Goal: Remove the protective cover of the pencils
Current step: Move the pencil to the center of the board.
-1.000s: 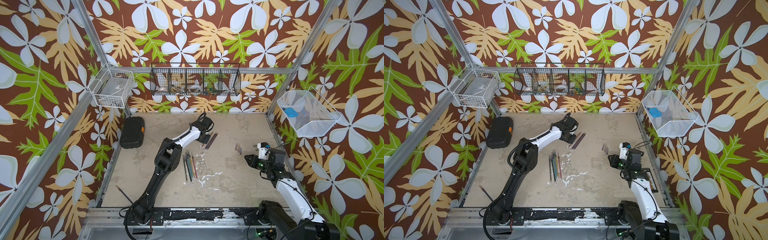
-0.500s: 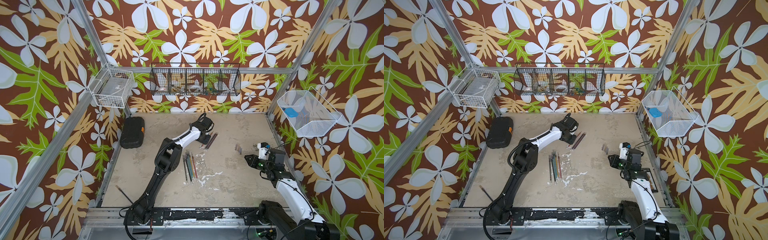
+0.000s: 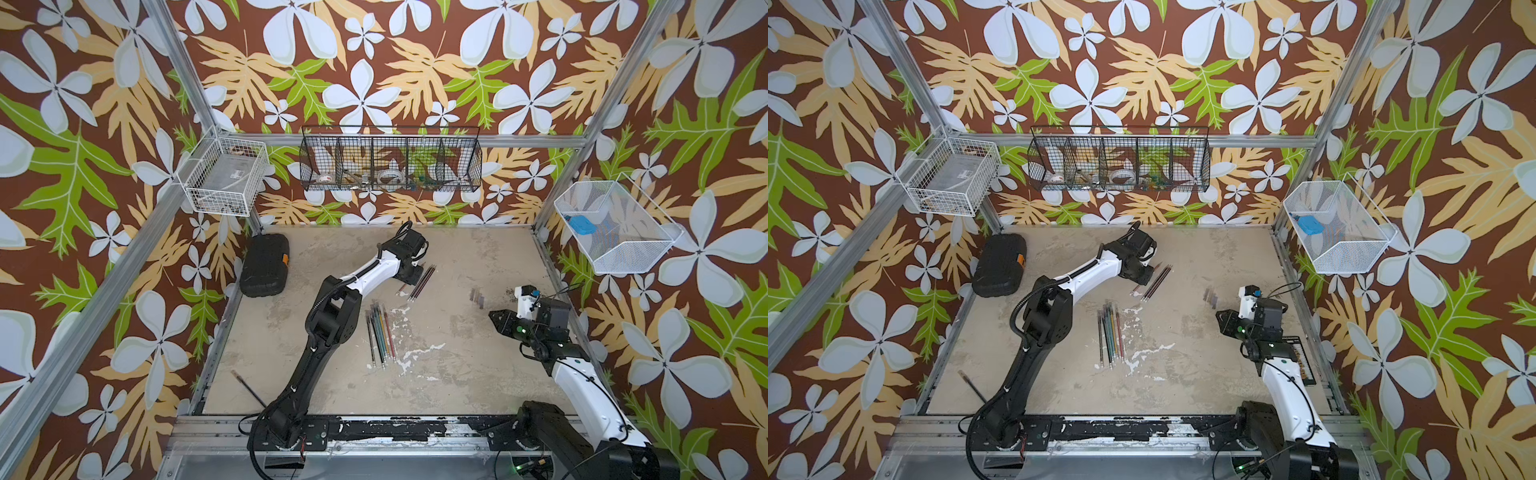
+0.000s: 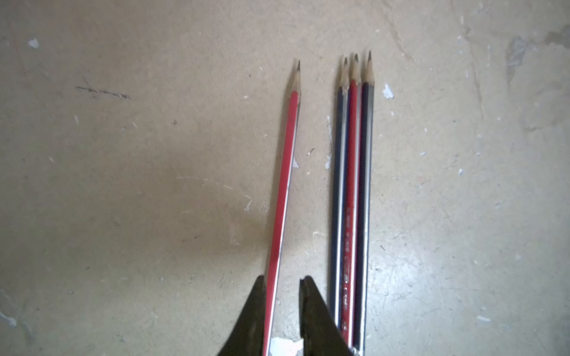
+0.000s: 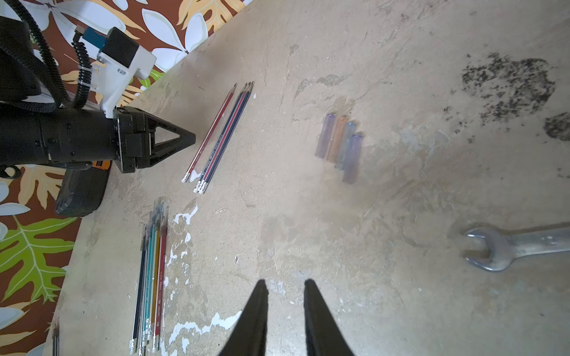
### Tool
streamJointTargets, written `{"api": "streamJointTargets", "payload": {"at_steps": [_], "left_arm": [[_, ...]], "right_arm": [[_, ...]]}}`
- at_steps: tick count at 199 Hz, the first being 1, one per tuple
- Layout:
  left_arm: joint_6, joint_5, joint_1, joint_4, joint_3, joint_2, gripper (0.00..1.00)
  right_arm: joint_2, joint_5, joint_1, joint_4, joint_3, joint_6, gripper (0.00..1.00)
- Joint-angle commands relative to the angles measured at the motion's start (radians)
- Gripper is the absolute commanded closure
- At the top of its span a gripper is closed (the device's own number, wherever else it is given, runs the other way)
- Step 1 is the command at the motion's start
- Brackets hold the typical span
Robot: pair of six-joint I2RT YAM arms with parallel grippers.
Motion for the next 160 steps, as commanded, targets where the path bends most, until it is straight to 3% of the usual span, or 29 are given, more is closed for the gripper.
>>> {"api": "streamJointTargets", "payload": {"at_steps": [1,23,75,160], "left_arm": [[-0.011,-0.057,0.003,0.001,0.014,0.003,0.89],[0.001,-0.102,0.011,-0.017,0.033,0.032,0.95],[0.014,-0.14,0.013,-0.027,0.007,0.049,0.92],[-0.002,-0.008,0.008,-0.03,-0.015,0.02,0.82]], "right_arm": [[-0.002,-0.012,0.0,0.009,0.0,-0.005,0.76],[-0.003,-0.013,0.0,0.007,0.001,-0.005,0.76],[0.001,-0.012,0.0,0.009,0.001,-0.005,0.76],[0.005,-0.012,0.0,0.013,-0.002,-0.006,0.76]]}}
